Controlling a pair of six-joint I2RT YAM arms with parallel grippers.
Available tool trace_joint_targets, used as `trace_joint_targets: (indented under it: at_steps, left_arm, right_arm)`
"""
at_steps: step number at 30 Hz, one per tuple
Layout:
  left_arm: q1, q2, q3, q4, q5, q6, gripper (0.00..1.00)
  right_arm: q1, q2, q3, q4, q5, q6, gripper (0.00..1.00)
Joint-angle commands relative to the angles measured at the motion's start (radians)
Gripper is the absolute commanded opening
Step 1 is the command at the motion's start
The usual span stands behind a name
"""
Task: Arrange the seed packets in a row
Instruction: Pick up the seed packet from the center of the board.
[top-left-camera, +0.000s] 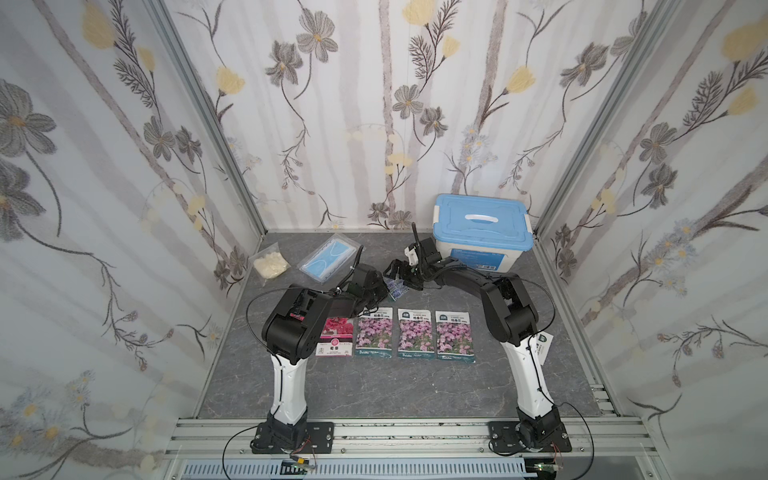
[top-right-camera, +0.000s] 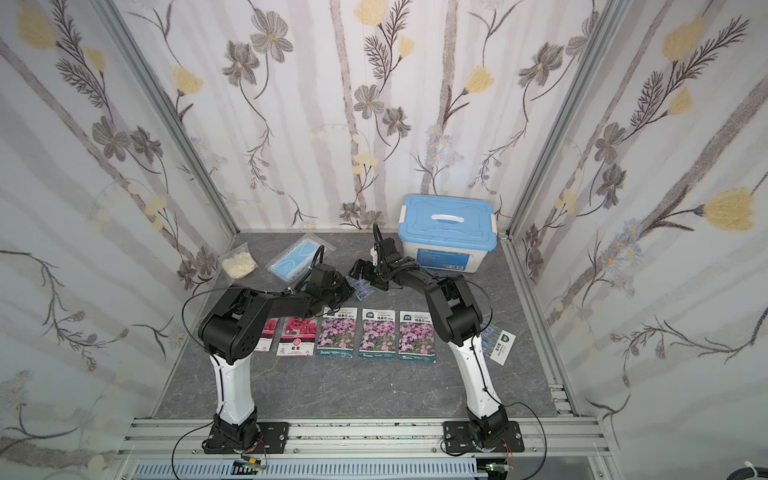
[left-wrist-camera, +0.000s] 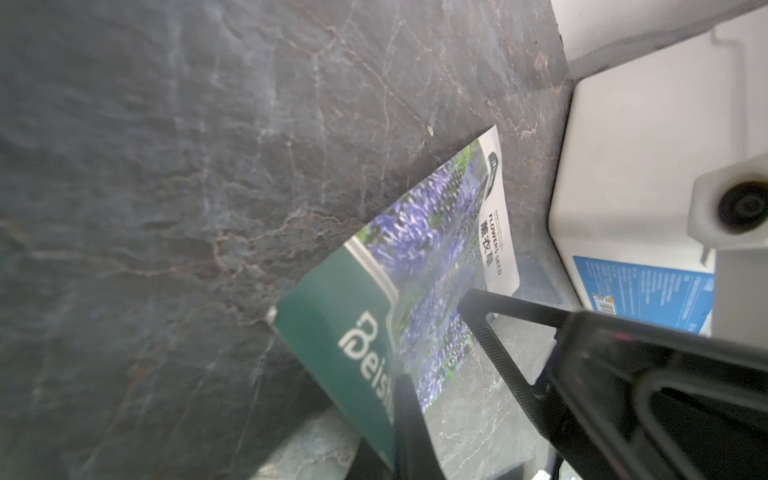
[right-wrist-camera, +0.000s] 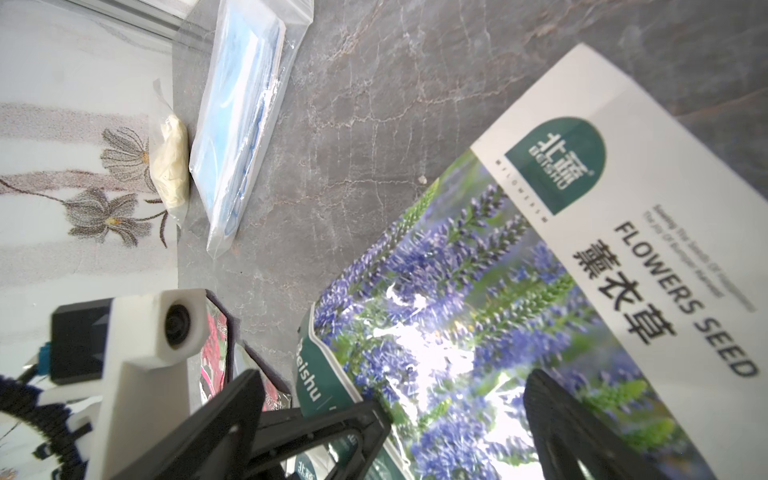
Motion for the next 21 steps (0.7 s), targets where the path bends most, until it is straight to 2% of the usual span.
trace_joint_targets:
  at_steps: [1,6,12,16,21]
  left_arm:
    - [-0.001,-0.021,0.019,-0.025,-0.014,0.027,0.00]
    - [-0.001,-0.063,0.043,-0.055,-0.014,0.043,0.00]
    - [-0.002,-0.175,0.019,-0.078,-0.024,0.045,0.00]
    - [-0.004,-0.269,-0.022,-0.099,-0.046,0.046,0.00]
    - [-0.004,-0.399,-0.099,-0.110,-0.076,0.046,0.00]
  right_arm:
    - [0.001,-0.037,-0.004,-0.027,-0.013,0.015,0.99]
    - [0.002,-0.143,-0.003,-0.039,0.024,-0.011,0.99]
    - [0.002,-0.331,-0.036,-0.078,0.089,-0.059,1.00]
    - [-0.003,-0.479,-0.163,-0.068,0.140,-0.074,0.99]
    - [-0.021,-0.697,-0.399,-0.056,0.202,-0.088,1.00]
